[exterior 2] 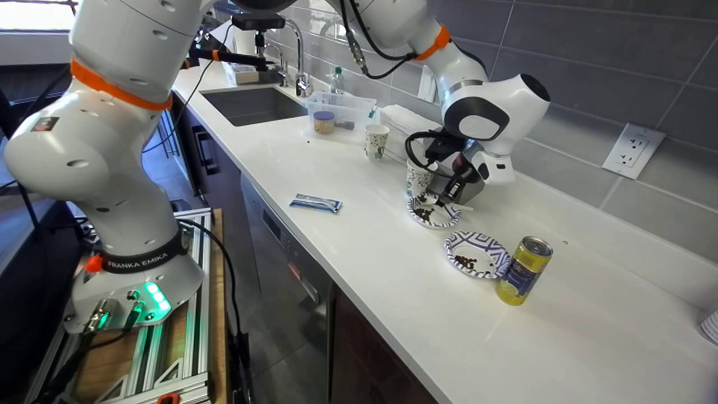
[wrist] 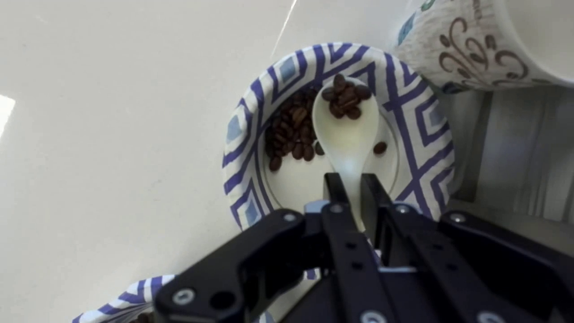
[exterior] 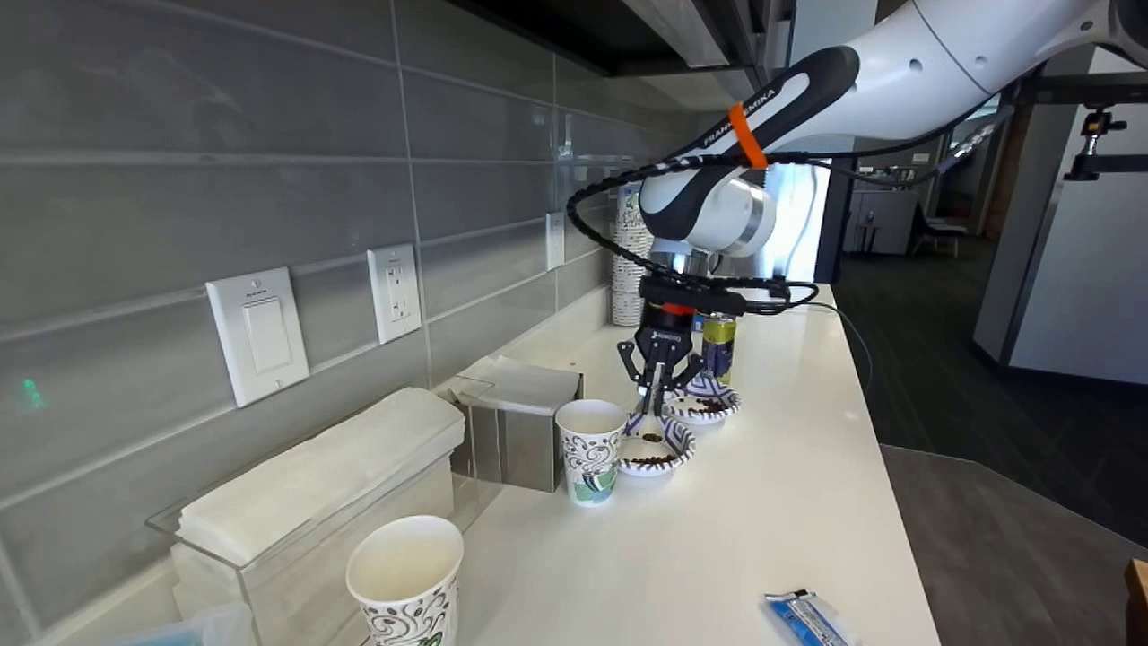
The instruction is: Pick up the spoon from the counter and scoop some of the contents from the bowl and pour them in the cup
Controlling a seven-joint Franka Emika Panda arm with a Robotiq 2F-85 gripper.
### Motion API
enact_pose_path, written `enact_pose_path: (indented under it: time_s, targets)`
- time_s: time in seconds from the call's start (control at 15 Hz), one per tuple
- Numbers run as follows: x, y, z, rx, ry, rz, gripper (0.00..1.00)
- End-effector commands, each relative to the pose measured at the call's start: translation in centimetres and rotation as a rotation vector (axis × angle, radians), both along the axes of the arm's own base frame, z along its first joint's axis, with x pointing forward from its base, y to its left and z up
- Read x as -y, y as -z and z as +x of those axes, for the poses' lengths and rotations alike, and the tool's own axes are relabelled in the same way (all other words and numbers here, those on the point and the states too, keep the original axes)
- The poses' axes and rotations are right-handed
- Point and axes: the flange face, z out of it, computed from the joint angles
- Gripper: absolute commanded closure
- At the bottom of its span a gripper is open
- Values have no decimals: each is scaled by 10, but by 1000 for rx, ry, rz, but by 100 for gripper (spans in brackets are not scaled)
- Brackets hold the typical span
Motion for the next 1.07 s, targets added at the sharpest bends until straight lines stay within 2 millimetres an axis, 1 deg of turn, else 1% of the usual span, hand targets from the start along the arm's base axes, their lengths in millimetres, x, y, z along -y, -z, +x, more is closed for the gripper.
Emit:
enact_pose_path:
  time_s: [0.0,0.07,0.2,0.53,0.73,1.0]
  targets:
    - [5,-24,2,10,43,55,96]
    - [4,-31,4,21,56,59,96]
    - [-4,-47,8,34,73,70,96]
    - [-35,-78,17,42,107,83,96]
    - [-51,-87,21,42,114,78,96]
    - [-71,-83,23,94,89,61,96]
